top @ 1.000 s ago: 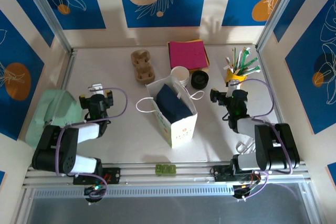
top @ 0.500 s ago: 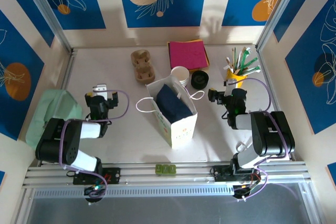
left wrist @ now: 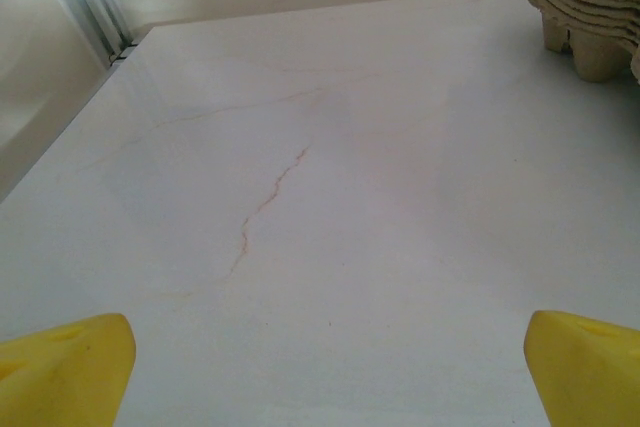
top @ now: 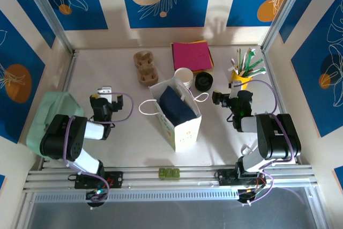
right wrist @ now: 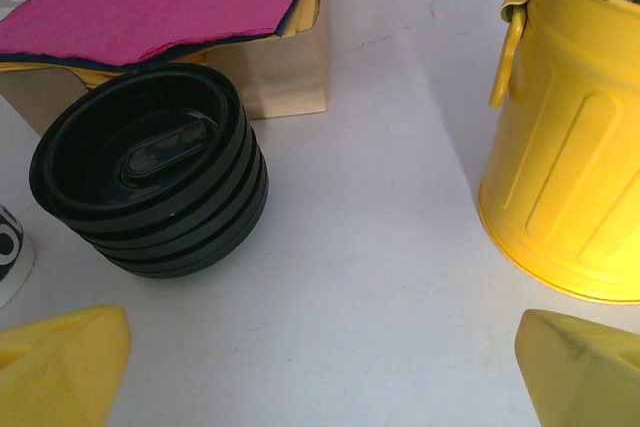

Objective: Pack the takeout coffee

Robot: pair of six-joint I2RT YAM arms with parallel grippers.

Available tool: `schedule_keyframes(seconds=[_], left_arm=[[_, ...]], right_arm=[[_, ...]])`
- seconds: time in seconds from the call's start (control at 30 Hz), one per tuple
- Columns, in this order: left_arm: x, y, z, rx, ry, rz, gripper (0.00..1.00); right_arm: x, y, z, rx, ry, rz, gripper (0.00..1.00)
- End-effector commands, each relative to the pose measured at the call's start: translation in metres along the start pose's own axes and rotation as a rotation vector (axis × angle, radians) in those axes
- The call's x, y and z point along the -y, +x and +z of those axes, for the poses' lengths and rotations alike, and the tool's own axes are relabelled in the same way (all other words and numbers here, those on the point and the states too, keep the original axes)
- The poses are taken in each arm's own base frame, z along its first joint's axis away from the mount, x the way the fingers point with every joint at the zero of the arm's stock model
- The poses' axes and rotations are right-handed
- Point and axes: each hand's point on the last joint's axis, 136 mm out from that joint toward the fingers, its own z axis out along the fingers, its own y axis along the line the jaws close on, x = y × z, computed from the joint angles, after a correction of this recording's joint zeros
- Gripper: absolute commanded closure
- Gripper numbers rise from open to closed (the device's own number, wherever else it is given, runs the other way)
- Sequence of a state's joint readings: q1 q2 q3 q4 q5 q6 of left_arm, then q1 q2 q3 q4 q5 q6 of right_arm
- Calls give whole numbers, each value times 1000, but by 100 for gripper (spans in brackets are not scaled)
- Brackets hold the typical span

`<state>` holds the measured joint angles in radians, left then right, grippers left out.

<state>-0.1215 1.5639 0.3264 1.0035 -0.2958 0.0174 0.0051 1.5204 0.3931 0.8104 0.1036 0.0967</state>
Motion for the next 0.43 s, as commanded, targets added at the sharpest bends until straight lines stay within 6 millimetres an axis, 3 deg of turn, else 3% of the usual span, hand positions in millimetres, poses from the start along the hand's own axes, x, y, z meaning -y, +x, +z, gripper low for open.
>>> schedule_keyframes(seconds=[0.0, 0.4], left_arm=[[2, -7, 5, 9, 15, 4, 1], [4, -8, 5, 15, 26, 10, 1]], right_arm=[[-1, -10, 3, 19, -11, 6, 1], [-1, -9, 2, 17, -10, 5, 1]])
